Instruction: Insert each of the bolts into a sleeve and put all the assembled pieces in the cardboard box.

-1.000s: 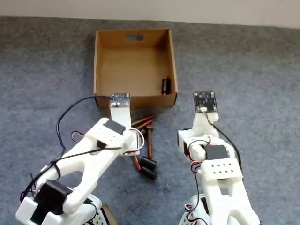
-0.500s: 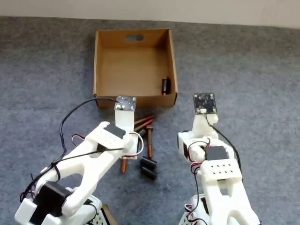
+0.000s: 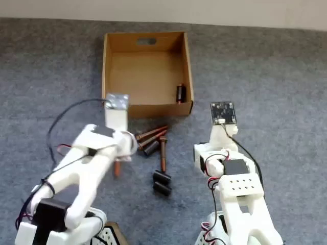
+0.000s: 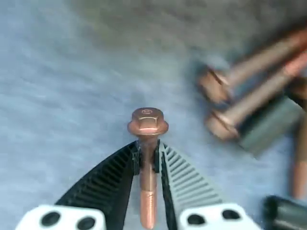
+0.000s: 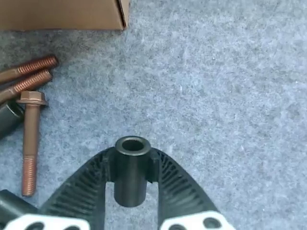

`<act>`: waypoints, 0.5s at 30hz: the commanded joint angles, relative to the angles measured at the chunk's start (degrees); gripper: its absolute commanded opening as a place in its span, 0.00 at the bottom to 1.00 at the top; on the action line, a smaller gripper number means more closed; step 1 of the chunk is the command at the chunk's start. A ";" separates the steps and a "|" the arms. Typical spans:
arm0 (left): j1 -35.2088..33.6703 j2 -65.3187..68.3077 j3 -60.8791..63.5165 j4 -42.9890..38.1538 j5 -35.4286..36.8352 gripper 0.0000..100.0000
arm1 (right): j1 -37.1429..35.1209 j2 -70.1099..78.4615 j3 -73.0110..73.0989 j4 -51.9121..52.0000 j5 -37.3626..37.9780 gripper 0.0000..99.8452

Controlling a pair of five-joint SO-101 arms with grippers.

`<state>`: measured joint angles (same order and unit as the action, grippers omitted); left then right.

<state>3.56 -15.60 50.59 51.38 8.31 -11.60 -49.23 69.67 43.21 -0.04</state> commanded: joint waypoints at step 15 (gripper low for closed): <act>0.84 -0.40 -0.84 0.44 -12.40 0.19 | -0.22 -1.36 -0.57 -1.01 -0.26 0.01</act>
<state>3.30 -15.60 49.19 55.08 -3.82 -11.60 -49.23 69.67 43.21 -0.04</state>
